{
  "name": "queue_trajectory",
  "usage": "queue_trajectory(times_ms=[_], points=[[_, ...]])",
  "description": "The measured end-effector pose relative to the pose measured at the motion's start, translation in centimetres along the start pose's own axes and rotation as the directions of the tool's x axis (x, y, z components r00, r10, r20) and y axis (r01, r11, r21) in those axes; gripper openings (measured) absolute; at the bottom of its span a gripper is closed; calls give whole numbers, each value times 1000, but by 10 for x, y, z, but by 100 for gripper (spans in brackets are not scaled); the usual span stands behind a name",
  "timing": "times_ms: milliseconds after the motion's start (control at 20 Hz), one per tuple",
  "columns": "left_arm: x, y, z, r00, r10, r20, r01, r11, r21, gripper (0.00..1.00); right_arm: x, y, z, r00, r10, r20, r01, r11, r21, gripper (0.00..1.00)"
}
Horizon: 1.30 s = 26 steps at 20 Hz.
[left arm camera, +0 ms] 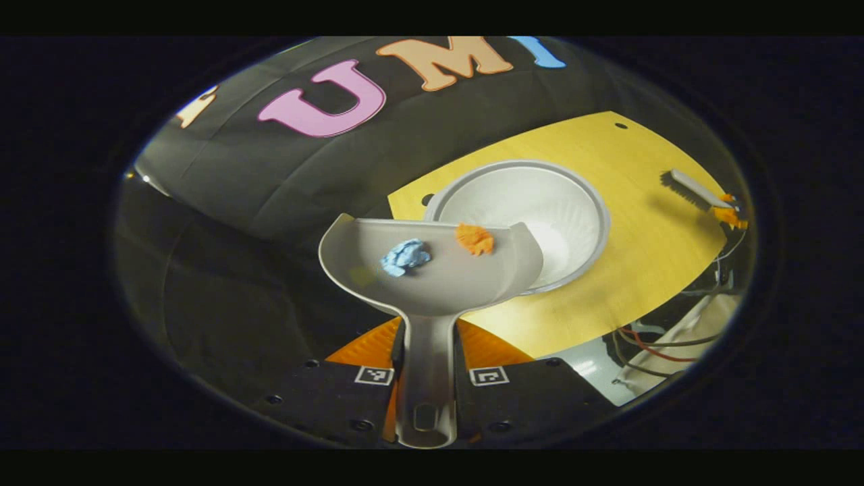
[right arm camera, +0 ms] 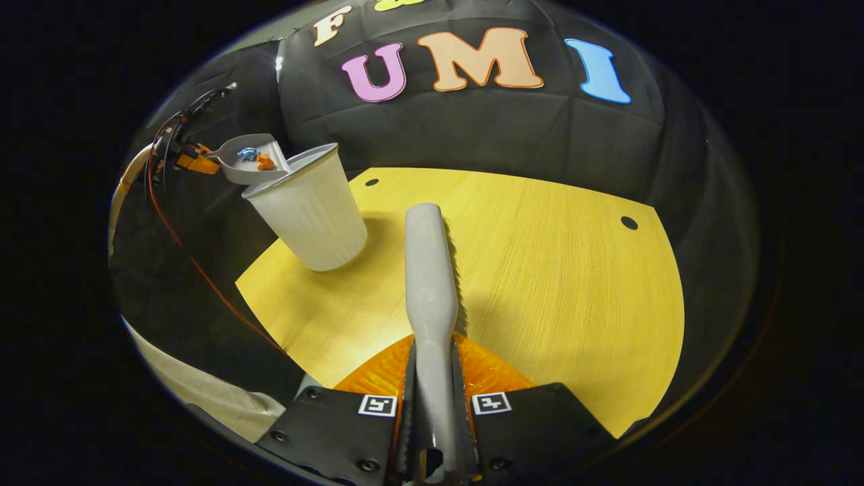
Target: Pick up the small broom and dustpan from the desktop, sweep the trash into the dustpan with the broom, and then empty the trash into the garbage bin.
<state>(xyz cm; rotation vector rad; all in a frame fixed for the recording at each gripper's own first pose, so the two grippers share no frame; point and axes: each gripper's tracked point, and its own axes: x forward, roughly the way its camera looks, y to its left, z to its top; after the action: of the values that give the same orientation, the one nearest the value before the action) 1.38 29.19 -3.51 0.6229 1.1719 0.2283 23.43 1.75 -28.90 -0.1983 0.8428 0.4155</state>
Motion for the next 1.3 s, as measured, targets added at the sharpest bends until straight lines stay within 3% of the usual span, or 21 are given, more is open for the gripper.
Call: queue_trajectory(times_ms=[150,450,650,850,1100,1300], points=[[0,1,1,1000,9,1,-9,1000,26,27,-4,-2,-1,1000,-3,10,3,1000,8,26],[1,2,-5,999,44,-6,-44,999,-16,27,-7,-8,-2,1000,-18,12,18,1000,15,26],[-3,-9,14,991,-22,130,48,978,-201,27,-9,-14,1,1000,-25,18,24,999,29,26],[-31,-31,73,941,-34,337,161,920,-357,26,-10,-24,3,999,-43,27,41,997,65,26],[-69,-85,170,865,-68,497,240,926,-292,27,-4,-39,7,998,-49,46,40,985,170,26],[-59,-158,240,808,-148,571,359,892,-276,26,-5,-65,-11,994,-107,28,99,973,207,26]])
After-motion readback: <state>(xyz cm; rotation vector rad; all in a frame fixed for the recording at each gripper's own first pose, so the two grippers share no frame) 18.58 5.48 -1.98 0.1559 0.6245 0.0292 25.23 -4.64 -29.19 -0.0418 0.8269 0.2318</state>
